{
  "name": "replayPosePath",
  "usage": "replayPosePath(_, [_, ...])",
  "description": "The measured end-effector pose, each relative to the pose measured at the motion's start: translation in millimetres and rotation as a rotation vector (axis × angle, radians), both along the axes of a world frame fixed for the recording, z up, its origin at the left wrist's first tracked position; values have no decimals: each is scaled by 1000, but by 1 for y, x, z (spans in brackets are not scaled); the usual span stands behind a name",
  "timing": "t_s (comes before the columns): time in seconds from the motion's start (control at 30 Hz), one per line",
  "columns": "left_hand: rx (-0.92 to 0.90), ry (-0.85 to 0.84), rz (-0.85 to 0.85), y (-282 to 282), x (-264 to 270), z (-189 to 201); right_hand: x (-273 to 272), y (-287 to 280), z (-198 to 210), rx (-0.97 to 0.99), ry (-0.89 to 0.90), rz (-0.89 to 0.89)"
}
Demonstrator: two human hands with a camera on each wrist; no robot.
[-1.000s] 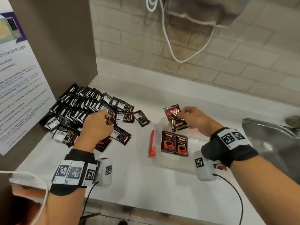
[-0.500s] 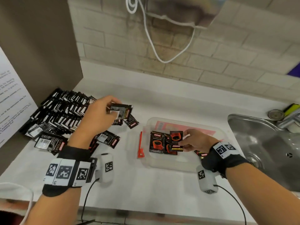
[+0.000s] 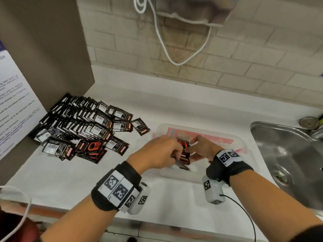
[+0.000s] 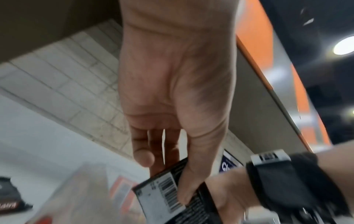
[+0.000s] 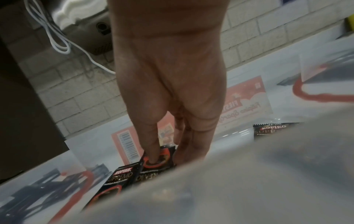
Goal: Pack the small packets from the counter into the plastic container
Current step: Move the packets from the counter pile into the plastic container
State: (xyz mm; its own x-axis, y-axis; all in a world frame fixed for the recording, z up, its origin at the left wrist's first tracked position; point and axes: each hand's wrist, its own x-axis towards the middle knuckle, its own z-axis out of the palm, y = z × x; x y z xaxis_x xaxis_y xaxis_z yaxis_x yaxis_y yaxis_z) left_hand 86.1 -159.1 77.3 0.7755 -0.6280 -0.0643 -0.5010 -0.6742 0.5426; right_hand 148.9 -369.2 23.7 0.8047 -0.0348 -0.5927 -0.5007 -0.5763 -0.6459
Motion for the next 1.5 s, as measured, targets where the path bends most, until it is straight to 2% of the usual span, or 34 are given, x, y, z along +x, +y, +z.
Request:
replayPosePath(0.13, [59, 49, -34, -18, 0, -19, 2, -10, 0, -39, -17, 30])
replayPosePath(0.3, [209, 145, -91, -19, 13, -20, -3, -23, 0, -57, 98, 181])
replayPosePath(0.47, [429, 316, -157, -24, 25, -12, -3, -21, -9, -20, 50, 199])
replayPosePath(0.7, [505, 330, -168, -37, 26, -20, -1, -9, -8, -118, -10, 292])
replayPosePath(0.77, [440, 283, -122, -37, 28, -24, -2, -4, -7, -160, -49, 319])
replayPosePath(0.87, [384, 96, -26, -40, 33, -29, -2, 2, -6, -209, -94, 350])
replayPosePath(1.13, [534, -74, -7, -51, 32, -49, -6, 9, -6, -306, -148, 429])
replayPosePath(1.3, [528, -112, 66, -56, 33, -60, -7, 11, -6, -305, -156, 418])
replayPosePath(1.5, [477, -59, 77, -57, 35, -66, -8, 10, -8, -319, -180, 406])
